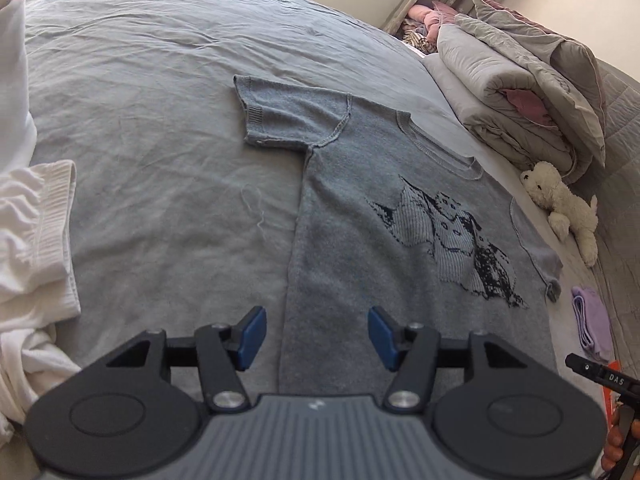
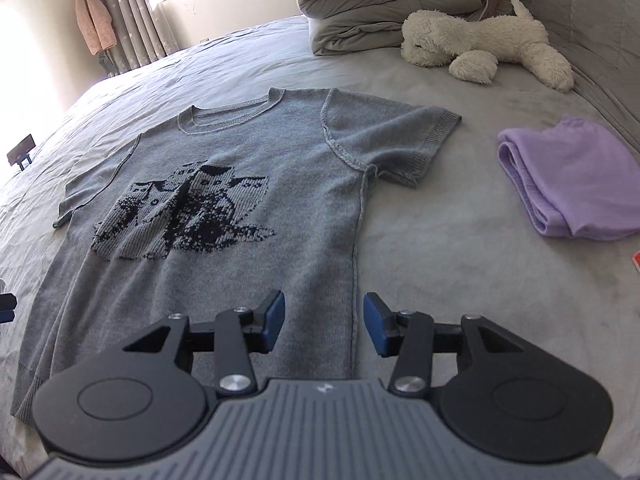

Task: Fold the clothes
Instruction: 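Pull the sweater hem with both grippers to lay it flat, then release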

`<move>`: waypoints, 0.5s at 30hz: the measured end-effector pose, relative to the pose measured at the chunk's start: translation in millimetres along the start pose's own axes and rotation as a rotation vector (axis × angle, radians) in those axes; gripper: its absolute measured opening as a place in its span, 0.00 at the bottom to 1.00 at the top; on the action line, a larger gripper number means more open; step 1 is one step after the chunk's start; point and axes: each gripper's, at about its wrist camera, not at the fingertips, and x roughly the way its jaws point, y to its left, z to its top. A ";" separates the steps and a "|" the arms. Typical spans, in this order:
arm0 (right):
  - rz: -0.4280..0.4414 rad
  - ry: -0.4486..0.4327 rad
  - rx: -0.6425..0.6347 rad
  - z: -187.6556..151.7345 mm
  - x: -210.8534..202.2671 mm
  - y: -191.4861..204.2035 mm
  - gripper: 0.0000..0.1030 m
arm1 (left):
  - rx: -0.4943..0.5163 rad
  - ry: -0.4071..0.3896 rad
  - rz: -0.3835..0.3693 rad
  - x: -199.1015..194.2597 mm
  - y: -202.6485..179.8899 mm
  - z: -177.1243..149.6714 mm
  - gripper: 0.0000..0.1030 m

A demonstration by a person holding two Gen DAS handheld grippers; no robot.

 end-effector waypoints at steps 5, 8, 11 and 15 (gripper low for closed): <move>0.029 0.013 0.079 -28.0 -20.4 -21.7 0.46 | -0.013 0.008 -0.012 -10.0 9.8 -32.3 0.57; 0.080 0.040 0.096 -41.9 -30.0 -28.5 0.46 | 0.000 0.022 -0.004 -7.8 15.2 -46.7 0.57; 0.147 0.073 0.084 -50.7 -35.1 -26.4 0.46 | 0.021 0.008 -0.022 -13.0 14.4 -53.3 0.60; 0.155 0.086 0.048 -57.9 -32.3 -17.2 0.45 | 0.029 -0.010 -0.004 -12.7 10.9 -64.3 0.65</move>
